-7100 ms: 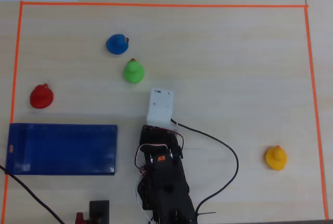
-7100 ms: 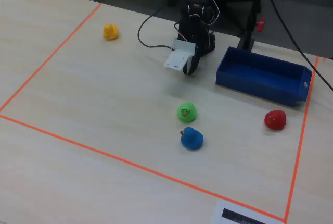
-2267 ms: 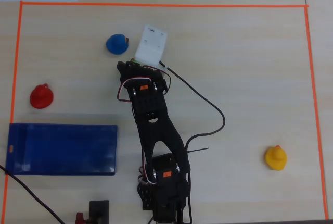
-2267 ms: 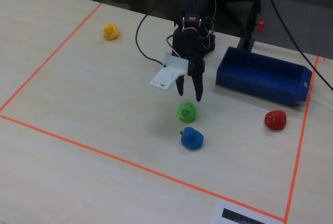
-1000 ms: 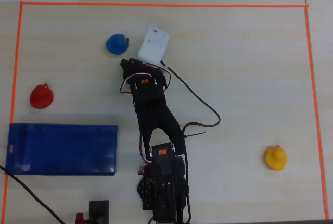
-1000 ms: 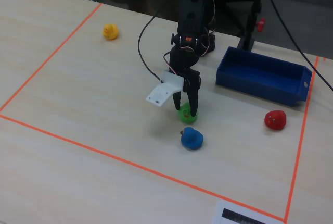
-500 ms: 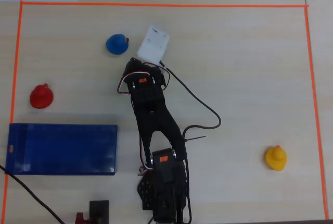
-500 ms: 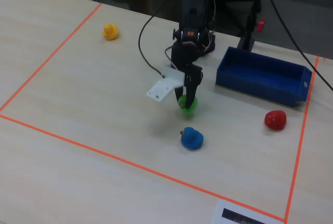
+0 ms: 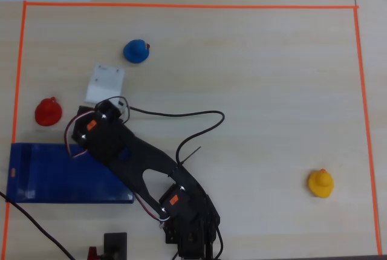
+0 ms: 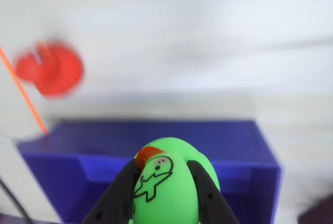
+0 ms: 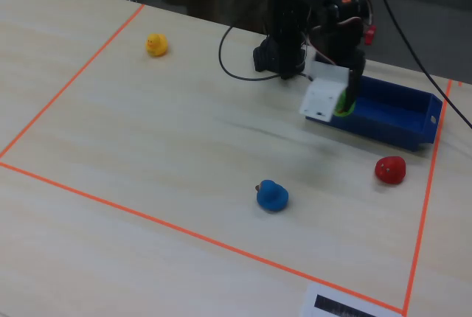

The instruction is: Grasp green duck and put it into box.

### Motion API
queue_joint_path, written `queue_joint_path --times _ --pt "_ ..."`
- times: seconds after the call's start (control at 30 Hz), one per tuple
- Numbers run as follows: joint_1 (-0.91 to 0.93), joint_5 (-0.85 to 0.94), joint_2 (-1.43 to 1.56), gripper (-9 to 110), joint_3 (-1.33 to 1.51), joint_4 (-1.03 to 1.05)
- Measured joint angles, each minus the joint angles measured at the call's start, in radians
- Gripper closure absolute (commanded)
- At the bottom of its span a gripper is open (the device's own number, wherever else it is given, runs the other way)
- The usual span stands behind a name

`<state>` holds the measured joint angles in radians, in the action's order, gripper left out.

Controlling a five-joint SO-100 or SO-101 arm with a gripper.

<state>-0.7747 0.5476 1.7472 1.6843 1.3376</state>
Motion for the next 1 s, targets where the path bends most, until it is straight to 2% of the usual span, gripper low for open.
queue_joint_path --times 0.1,0.67,0.77,1.0 --pt "-0.091 0.000 -0.017 101 0.000 0.003" --pt "-0.245 -0.009 -0.018 101 0.054 0.003" --pt "-0.272 0.003 -0.018 92 0.081 0.003" --pt "-0.275 0.101 -0.006 79 0.146 -0.021"
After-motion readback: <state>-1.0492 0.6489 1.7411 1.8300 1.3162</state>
